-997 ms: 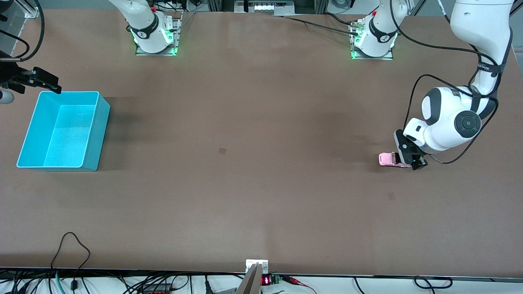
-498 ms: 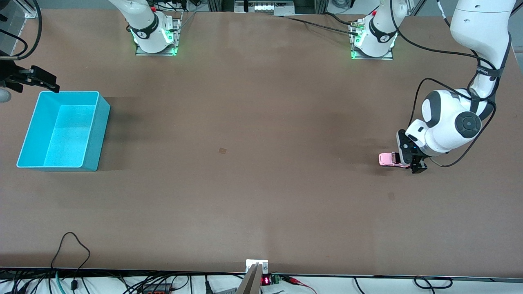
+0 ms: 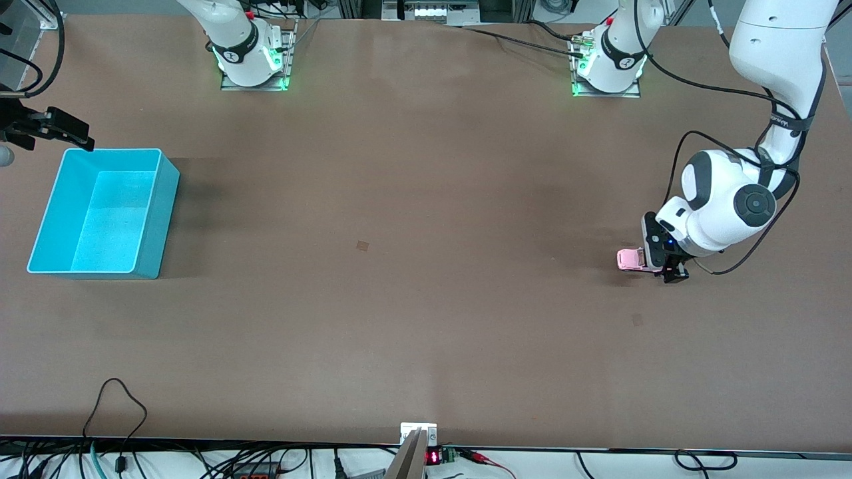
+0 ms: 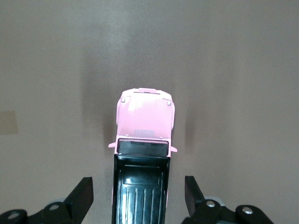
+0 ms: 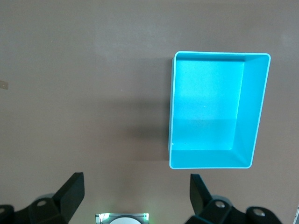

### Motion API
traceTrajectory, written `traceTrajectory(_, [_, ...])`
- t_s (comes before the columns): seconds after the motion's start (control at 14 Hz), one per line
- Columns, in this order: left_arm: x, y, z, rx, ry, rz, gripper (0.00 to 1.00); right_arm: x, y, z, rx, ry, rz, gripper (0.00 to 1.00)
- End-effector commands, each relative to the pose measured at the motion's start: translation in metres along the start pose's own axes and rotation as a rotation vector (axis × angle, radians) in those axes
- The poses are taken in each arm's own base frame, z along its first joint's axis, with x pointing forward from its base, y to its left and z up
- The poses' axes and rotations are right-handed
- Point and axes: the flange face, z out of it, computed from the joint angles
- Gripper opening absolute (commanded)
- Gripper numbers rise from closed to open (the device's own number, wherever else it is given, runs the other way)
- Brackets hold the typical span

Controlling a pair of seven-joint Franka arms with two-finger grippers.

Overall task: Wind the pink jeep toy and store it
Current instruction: 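Close the left gripper on the pink jeep's body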

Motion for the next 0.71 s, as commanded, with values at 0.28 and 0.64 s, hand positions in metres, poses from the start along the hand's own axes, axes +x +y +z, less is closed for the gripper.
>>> traceTrajectory(0.28, [0.005,0.000,0.002,0.010,0.017,0.038,0.68,-0.003,-0.005,-0.003,0.000,0.001,-0.003,1.00])
traceTrajectory(0.64, [0.009,-0.001,0.001,0.012,0.021,0.042,0.69,-0.003,-0.007,-0.003,0.000,-0.005,-0.003,1.00])
